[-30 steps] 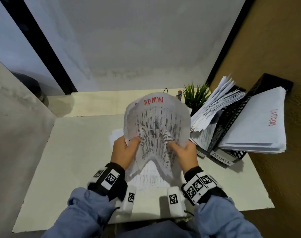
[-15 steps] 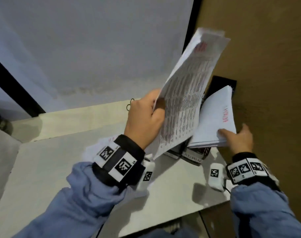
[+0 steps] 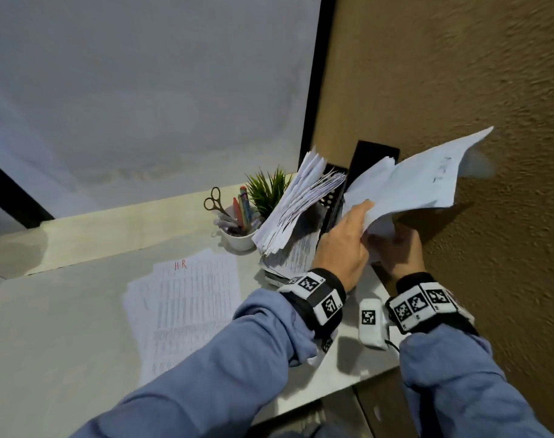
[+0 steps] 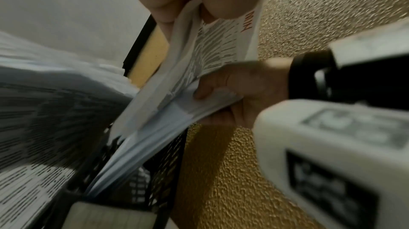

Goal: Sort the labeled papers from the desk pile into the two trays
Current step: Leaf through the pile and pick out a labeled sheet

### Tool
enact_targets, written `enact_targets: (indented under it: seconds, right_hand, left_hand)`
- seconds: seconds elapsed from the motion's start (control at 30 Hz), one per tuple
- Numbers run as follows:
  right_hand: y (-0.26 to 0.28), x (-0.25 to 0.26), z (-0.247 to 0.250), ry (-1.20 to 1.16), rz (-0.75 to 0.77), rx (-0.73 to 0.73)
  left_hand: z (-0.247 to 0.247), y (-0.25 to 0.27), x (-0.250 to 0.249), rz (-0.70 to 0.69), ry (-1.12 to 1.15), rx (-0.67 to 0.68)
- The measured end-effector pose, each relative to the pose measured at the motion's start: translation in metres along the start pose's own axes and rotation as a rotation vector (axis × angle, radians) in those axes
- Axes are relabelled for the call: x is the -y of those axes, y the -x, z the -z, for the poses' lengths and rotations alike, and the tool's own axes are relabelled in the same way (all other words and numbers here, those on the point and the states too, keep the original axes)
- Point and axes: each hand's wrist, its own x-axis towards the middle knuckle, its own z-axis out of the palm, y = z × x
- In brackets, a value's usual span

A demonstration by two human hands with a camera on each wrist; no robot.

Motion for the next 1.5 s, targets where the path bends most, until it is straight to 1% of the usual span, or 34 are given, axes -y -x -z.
enact_targets:
  seconds: [0.1,0.17,0.27,0.33,0.4,0.57,0.7,0.77,0.83,0.9,0.97,1.03,1.1,1.17,1.23,1.27,1.3,1.33,1.4,1.47,1.5]
  right_hand:
    - [-0.001,0.008,0.004,-0.042,0.045,-0.001]
    - [-0.003,0.014,0.009,-0.086,0.051,0.03]
    - [-0.006,0.022,0.015,-0.083,0.092,0.047]
    - [-0.007,0.026,0.017,-0.122,0.106,0.079]
    - [-0.009,0.029,0.018,-0.125,0.093,0.098]
    - [-0.008,0.044,0.018,-0.01,0.155,0.057]
    - [-0.005,0.047,0.013,0.254,0.206,-0.029]
    - [-0.003,0.037,0.004,0.386,0.152,-0.043]
    - [-0.001,0.024,-0.006,0.441,0.048,0.01]
    - [0.0,0.016,-0.011,0.423,-0.011,0.028]
    - [-0.002,0.014,-0.01,0.375,-0.014,0.024]
    - [-0.006,0.015,-0.008,0.377,-0.005,0.025]
    - [-0.008,0.021,-0.009,0.404,0.062,-0.018]
    - [-0.004,0.03,-0.013,0.376,0.177,-0.129]
    - [0.009,0.042,-0.02,0.237,0.333,-0.236]
    - [0.019,0.048,-0.025,0.165,0.424,-0.258]
    - [0.031,0.052,-0.033,0.115,0.501,-0.247]
    - [0.043,0.053,-0.043,0.087,0.56,-0.201]
    - [0.068,0.048,-0.071,0.07,0.619,-0.03]
    - [0.093,0.032,-0.104,0.076,0.583,0.173]
    - [0.103,0.019,-0.123,0.087,0.516,0.264]
  left_hand:
    - [-0.007,0.001,0.01,-0.043,0.025,-0.034]
    - [-0.007,0.001,0.012,-0.038,0.027,-0.04]
    - [-0.008,-0.008,0.022,0.069,-0.052,-0.022]
    - [-0.013,-0.013,0.031,0.127,-0.102,0.028]
    - [-0.019,-0.015,0.041,0.146,-0.099,0.087]
    - [-0.027,-0.025,0.061,0.257,-0.144,0.184]
    - [-0.025,-0.03,0.066,0.29,-0.196,0.268]
    - [-0.024,-0.032,0.068,0.287,-0.222,0.298]
    - [-0.025,-0.034,0.072,0.277,-0.257,0.339]
    - [-0.024,-0.033,0.076,0.275,-0.27,0.374]
    - [-0.019,-0.032,0.074,0.233,-0.259,0.392]
    - [-0.011,-0.03,0.068,0.174,-0.207,0.368]
    - [-0.002,-0.023,0.062,0.157,-0.07,0.313]
    - [0.01,-0.009,0.061,0.162,0.07,0.263]
    - [0.027,0.014,0.07,0.186,0.147,0.216]
    - [0.036,0.029,0.081,0.219,0.164,0.19]
    - [0.046,0.045,0.096,0.265,0.169,0.155]
    - [0.057,0.062,0.114,0.33,0.147,0.113]
    - [0.079,0.094,0.157,0.511,0.039,0.016]
    - [0.1,0.125,0.198,0.713,-0.104,-0.09]
    - [0.111,0.139,0.216,0.815,-0.181,-0.122]
